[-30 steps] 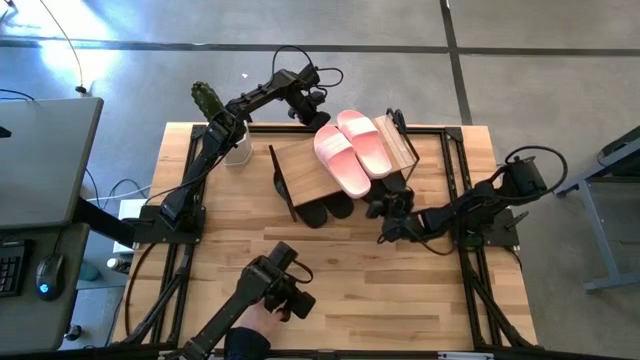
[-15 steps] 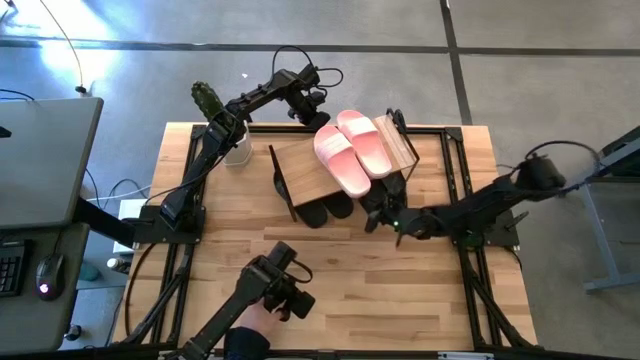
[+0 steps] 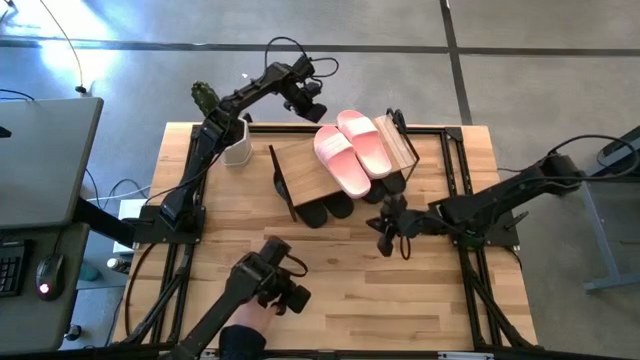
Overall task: Pick and place slides into the shelf
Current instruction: Adjust the black slides under the shelf
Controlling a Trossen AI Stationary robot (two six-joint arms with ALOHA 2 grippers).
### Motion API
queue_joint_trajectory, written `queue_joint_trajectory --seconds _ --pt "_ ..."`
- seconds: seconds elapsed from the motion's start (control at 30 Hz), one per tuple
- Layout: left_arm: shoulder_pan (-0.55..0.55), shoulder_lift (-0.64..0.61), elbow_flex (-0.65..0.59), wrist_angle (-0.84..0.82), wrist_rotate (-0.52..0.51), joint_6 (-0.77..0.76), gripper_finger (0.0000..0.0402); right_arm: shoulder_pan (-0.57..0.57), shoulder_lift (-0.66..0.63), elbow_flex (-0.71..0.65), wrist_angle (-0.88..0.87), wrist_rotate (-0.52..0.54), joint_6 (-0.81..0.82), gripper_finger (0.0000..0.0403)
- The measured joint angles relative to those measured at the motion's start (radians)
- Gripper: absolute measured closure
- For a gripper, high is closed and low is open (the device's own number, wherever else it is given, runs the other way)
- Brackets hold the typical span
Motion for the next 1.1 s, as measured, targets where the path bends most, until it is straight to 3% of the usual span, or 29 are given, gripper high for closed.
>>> queue_joint_trajectory --seconds 0.2,0.4,0.63,0.87,1.1 --pt "-0.002 -0.084 0.000 0.019 -0.042 0.003 0.0390 0.007 0.001 0.054 -0.129 0.088 -0.070 0.0403" --pt "-0.002 -0.176 0.000 0.006 -0.083 0.019 0.0390 -0.010 0.034 0.048 -0.111 0.031 -0.191 0.0403" --pt "-0.019 -0.294 -0.001 -0.038 -0.101 0.043 0.0390 -0.048 0.197 0.047 0.086 -0.052 -0.243 0.0403" --pt "-0.069 -0.404 -0.002 -0.111 -0.127 0.092 0.0390 -0.048 0.415 0.047 0.271 -0.017 -0.229 0.0403" --pt "-0.151 -0.520 -0.003 -0.320 -0.257 0.157 0.0390 -0.048 0.490 0.047 0.357 0.050 -0.211 0.0403"
